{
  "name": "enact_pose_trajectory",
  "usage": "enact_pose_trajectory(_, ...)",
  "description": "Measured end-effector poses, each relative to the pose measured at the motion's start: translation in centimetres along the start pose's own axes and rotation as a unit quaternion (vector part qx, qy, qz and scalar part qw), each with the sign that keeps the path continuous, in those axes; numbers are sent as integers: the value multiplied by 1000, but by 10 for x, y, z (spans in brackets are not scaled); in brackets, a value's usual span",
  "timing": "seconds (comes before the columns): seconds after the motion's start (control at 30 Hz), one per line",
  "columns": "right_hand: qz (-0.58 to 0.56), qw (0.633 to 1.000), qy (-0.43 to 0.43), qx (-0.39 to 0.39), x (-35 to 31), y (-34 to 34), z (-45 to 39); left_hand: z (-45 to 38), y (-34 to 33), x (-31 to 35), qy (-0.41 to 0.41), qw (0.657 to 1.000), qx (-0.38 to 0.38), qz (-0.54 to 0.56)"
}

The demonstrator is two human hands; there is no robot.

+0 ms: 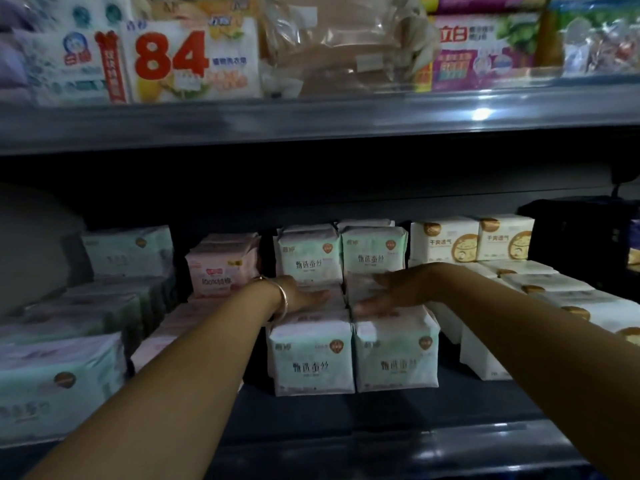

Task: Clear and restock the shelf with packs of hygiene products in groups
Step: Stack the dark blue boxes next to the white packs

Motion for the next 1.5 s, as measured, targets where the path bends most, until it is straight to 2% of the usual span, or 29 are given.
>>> enact_pose_trajectory(0.13,32,999,-34,-19,5,-15,-14,1,1,4,12,1000,21,-19)
enact_pose_trajectory(0.2,26,999,-27,3,7,-7,-15,-7,4,4,-5,999,25,-34)
enact_pose_trajectory(0.27,19,995,-10,100,9,20,-18,-37,17,-5,-15,998,53,-40)
enact_pose_trajectory(0.37,16,956,-30,292,17,64,-17,-76,41,-17,-25,993,117,-1)
enact_pose_trajectory(0.43,63,938,-82,330,21,76,-20,-57,57,-3,-17,988,156,9)
enact_pose_trajectory(0.53,62,950,-99,291,23,79,-37,-37,63,22,-30,985,166,20)
enact_pose_trajectory(0.67,53,969,-54,236,18,73,-58,-43,67,28,-55,976,206,36)
enact_pose_trajectory(0.73,84,964,-13,251,13,73,-60,-48,65,31,-65,975,210,40)
enact_pose_trajectory(0.87,84,959,33,268,0,76,-60,-80,63,23,-43,981,191,-2)
enact_pose_trajectory(0.93,85,959,38,266,-1,76,-64,-97,63,13,-32,981,191,19)
enact_pose_trajectory(1.07,71,968,-8,239,13,80,-68,-60,69,28,-12,983,173,56)
enact_pose_trajectory(1.23,82,981,-33,174,14,89,-72,-58,66,31,16,988,85,125)
enact_pose_trajectory(1.4,16,985,-13,169,18,88,-95,-59,60,40,-8,992,62,113)
enact_pose_trajectory(1.5,18,985,-4,170,15,86,-99,-61,57,43,-14,993,69,96)
Point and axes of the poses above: each hand's wrist, its own z-axis away from the middle knuckle, its own y-axis out of the back of the hand, x = y × z, the point moved 7 cm from there along -z, towards the middle knuckle, and after that the axes turned 2 degrees about z, right-handed, at the moved point
